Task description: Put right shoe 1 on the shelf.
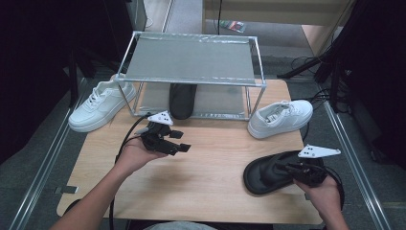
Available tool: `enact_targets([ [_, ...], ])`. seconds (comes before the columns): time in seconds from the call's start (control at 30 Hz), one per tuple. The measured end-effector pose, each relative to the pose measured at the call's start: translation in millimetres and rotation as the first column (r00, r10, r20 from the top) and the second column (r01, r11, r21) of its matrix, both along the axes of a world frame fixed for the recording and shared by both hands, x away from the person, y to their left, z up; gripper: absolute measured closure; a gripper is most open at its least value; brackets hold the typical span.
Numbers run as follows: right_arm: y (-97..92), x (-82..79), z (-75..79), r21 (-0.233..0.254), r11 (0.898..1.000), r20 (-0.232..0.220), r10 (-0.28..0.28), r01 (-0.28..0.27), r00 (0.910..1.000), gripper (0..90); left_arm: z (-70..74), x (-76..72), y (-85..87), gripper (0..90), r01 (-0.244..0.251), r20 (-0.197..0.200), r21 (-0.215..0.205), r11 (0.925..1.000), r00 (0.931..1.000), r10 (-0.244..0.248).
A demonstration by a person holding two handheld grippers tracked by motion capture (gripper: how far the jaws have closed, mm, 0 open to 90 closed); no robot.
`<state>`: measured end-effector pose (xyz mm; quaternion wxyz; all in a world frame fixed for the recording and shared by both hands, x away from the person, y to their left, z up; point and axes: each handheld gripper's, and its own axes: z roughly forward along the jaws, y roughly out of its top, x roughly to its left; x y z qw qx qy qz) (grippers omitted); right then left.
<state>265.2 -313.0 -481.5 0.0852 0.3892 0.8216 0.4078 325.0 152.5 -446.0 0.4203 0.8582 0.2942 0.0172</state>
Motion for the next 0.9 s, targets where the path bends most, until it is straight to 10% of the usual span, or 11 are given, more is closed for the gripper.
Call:
enact_targets([
  [0.2, 1.0, 2.1, -9.8, -0.058, 0.998, -0.056, 0.020, -0.023, 0.9983, 90.0, 0.0, 0.9, 3.2, 36.5, -0.007, -0.010, -0.023, 0.9997, 0.9999, 0.007],
  [0.9, 42.2, 26.4, -9.5, -0.058, 0.992, -0.045, 0.112, -0.114, 0.9927, 90.0, -5.0, -9.5, 14.3, 36.5, -0.031, -0.015, -0.023, 0.9992, 0.9994, 0.031],
])
